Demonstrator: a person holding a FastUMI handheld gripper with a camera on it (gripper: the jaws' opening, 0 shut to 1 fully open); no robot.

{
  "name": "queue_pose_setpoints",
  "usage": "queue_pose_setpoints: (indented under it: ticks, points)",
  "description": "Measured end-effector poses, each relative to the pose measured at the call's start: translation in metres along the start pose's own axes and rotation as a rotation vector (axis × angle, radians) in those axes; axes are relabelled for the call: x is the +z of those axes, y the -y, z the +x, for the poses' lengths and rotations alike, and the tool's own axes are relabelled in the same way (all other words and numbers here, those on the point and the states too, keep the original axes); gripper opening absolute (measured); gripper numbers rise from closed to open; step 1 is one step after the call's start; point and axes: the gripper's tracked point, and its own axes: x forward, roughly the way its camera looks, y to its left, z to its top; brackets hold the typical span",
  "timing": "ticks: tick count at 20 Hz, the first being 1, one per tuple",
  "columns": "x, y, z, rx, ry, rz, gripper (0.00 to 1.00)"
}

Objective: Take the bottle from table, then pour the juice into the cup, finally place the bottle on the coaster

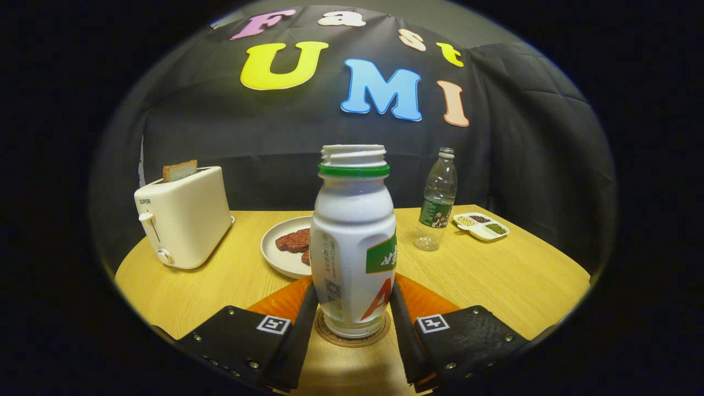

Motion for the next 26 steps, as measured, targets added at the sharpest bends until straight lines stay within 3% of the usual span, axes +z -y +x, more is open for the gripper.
queue_pose_setpoints:
  ticks: [12,14,18,26]
  points:
    - [-0.006,0.006,0.001,0.026,0.019,0.024,0.77]
    - [-0.005,0.007,-0.004,0.031,0.023,0.020,1.00]
    - [0.012,0.009,-0.024,0.063,0.058,0.024,0.97]
    - [0.081,0.024,-0.107,0.161,0.178,0.035,0.97]
